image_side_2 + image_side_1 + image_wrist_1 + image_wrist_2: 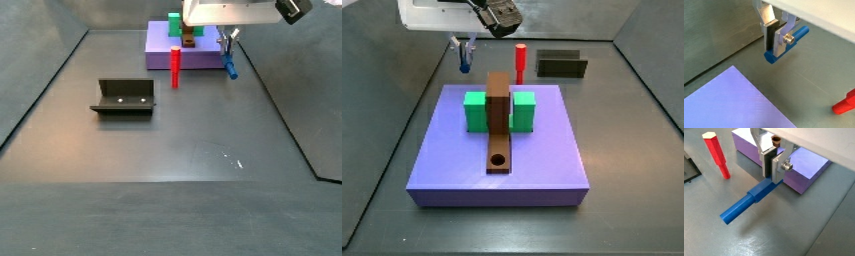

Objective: Pick up the blue object. Move up. Place the blue object on the fixture. Regrasp the blue object. Move to above the board. Insert the blue object.
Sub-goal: Place the blue object on the fixture.

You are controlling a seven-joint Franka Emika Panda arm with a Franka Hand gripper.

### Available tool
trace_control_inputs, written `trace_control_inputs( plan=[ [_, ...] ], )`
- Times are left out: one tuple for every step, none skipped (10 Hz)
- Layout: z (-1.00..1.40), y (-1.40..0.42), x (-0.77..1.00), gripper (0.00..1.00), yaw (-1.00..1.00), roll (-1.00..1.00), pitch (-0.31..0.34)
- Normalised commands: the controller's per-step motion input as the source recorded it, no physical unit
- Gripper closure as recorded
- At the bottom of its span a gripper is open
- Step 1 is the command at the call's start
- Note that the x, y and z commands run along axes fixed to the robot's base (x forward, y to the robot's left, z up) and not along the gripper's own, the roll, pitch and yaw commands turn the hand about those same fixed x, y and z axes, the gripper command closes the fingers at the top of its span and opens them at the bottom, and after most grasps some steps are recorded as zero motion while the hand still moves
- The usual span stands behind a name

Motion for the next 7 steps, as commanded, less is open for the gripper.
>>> trace_control_inputs(
  plan=[
    [0.43,0.53,0.08,1.0,0.14,-0.55,0.0],
    [0.53,0.62,0.31,1.0,0.02,-0.79,0.0],
    [0.63,0.67,0.31,1.0,0.0,-0.82,0.0],
    [0.62,0.65,0.29,1.0,0.0,-0.87,0.0],
    [0.58,0.58,0.41,1.0,0.0,-0.92,0.0],
    [0.5,0.55,0.48,1.0,0.0,-0.91,0.0],
    [0.33,0.52,0.58,1.0,0.0,-0.89,0.0]
  ],
)
